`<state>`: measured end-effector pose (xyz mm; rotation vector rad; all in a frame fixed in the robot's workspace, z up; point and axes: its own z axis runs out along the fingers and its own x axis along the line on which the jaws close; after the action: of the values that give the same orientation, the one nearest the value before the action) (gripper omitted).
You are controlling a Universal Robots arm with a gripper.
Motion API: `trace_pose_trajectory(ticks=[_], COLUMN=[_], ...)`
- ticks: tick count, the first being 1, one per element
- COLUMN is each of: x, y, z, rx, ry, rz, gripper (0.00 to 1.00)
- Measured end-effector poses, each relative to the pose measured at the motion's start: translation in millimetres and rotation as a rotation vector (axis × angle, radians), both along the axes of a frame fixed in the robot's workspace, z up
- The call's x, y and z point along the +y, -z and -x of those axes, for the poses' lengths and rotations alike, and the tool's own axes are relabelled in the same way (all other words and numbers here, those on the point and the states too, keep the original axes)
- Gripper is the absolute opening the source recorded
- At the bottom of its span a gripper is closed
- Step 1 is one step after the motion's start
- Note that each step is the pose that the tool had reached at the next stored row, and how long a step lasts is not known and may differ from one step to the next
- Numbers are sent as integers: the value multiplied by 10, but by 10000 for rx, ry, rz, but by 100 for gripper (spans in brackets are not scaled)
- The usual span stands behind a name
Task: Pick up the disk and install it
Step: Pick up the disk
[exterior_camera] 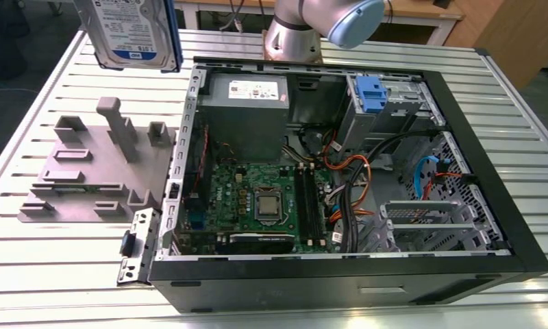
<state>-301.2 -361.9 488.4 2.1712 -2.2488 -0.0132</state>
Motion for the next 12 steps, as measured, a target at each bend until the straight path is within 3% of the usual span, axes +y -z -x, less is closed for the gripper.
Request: trace_pose_trajectory(ticks=[12], x=[0], y=[0], z=[-54], rx=[0], ry=[-1], rz=[0], gripper=[37])
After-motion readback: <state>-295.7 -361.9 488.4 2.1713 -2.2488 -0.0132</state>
